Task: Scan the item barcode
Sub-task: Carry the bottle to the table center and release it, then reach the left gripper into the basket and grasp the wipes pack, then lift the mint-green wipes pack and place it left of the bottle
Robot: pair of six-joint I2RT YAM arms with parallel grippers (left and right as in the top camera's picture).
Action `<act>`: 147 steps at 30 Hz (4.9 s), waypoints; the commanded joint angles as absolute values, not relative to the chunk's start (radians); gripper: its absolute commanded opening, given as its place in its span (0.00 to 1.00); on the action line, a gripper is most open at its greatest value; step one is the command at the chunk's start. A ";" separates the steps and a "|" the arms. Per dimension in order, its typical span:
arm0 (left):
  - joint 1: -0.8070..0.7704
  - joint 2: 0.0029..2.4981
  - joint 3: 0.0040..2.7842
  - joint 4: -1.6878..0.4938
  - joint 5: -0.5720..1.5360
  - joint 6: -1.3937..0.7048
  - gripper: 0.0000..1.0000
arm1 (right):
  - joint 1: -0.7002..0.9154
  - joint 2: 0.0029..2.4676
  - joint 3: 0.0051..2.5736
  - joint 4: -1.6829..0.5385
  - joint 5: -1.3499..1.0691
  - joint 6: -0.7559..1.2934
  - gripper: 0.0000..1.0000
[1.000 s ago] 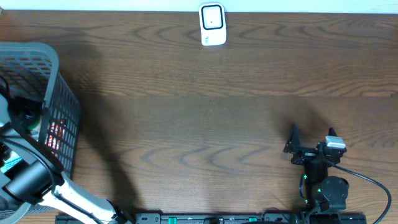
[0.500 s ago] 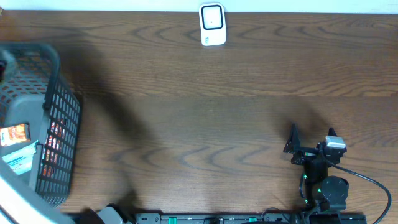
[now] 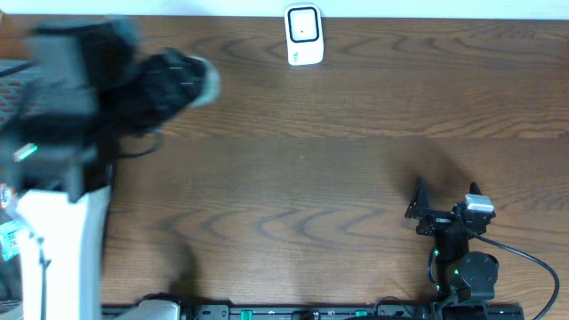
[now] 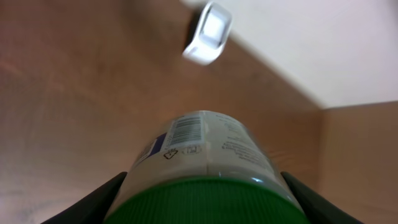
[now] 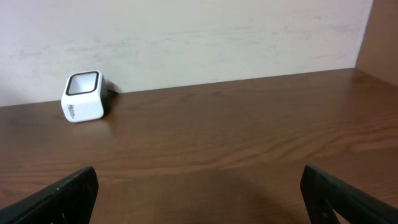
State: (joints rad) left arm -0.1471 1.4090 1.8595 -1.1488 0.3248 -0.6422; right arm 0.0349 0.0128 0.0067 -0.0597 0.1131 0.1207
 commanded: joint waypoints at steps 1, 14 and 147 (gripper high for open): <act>-0.294 1.531 1.814 -1.144 0.102 -0.713 0.68 | 0.041 0.012 0.006 -0.064 0.126 0.107 0.98; -0.537 2.027 1.794 -1.093 0.073 -0.852 0.67 | 0.041 0.012 0.006 -0.064 0.126 0.107 0.99; 0.545 0.934 1.195 -0.486 0.793 -0.663 0.07 | 0.041 0.012 0.006 -0.064 0.126 0.107 0.99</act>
